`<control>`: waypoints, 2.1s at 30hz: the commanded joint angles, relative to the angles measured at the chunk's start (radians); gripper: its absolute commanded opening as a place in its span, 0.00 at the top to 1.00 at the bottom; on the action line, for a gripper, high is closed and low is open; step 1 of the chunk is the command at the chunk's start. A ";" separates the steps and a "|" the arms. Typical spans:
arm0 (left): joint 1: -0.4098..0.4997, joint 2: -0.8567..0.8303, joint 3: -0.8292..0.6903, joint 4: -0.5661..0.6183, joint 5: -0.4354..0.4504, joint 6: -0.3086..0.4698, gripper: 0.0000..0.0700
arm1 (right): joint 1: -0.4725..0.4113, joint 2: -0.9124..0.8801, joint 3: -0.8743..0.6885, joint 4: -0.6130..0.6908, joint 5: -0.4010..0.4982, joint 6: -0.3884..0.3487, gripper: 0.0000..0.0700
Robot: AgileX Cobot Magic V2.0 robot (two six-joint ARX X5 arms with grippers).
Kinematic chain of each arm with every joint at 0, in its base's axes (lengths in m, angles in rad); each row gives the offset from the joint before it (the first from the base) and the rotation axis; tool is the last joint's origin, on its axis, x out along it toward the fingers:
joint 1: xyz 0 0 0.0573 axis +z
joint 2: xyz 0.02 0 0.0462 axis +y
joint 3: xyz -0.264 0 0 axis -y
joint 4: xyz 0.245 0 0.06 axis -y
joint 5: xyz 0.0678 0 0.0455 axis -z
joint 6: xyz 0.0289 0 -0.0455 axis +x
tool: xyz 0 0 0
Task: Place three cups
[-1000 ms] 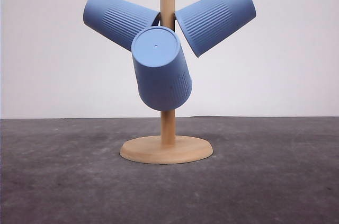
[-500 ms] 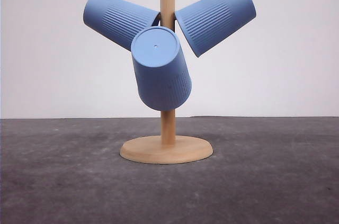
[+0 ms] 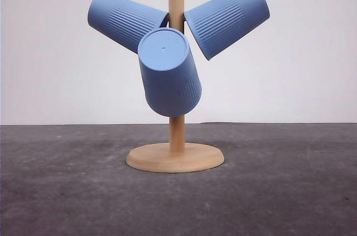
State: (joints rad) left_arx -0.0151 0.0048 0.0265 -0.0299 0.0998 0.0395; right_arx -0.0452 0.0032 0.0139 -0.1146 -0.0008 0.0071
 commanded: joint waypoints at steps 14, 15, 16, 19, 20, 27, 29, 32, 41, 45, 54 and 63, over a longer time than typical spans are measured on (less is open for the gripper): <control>0.001 -0.002 -0.014 0.008 -0.003 -0.002 0.97 | 0.001 0.000 -0.002 0.013 0.001 -0.003 0.99; 0.001 -0.002 -0.014 0.008 -0.003 -0.002 0.97 | 0.001 0.000 -0.002 0.013 0.001 -0.003 0.99; 0.001 -0.002 -0.014 0.008 -0.003 -0.002 0.97 | 0.001 0.000 -0.002 0.013 0.001 -0.003 0.99; 0.001 -0.002 -0.014 0.008 -0.003 -0.002 0.97 | 0.001 0.000 -0.002 0.013 0.001 -0.003 0.99; 0.001 -0.002 -0.014 0.008 -0.003 -0.002 0.97 | 0.001 0.000 -0.002 0.013 0.001 -0.003 0.99; 0.001 -0.002 -0.014 0.008 -0.003 -0.002 0.97 | 0.001 0.000 -0.002 0.013 0.001 -0.003 0.99; 0.001 -0.002 -0.014 0.008 -0.003 -0.002 0.97 | 0.001 0.000 -0.002 0.013 0.001 -0.003 0.99; 0.001 -0.002 -0.014 0.008 -0.003 -0.002 0.97 | 0.001 0.000 -0.002 0.013 0.001 -0.003 0.99; 0.001 -0.002 -0.014 0.008 -0.003 -0.002 0.97 | 0.001 0.000 -0.002 0.013 0.001 -0.003 0.99; 0.001 -0.002 -0.014 0.008 -0.003 -0.002 0.97 | 0.001 0.000 -0.002 0.013 0.001 -0.003 0.99; 0.001 -0.002 -0.014 0.008 -0.003 -0.002 0.97 | 0.001 0.000 -0.002 0.013 0.001 -0.003 0.99; 0.001 -0.002 -0.014 0.008 -0.003 -0.002 0.97 | 0.001 0.000 -0.002 0.013 0.001 -0.003 0.99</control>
State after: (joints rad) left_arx -0.0153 0.0048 0.0265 -0.0299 0.0998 0.0395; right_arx -0.0452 0.0032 0.0139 -0.1146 -0.0010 0.0071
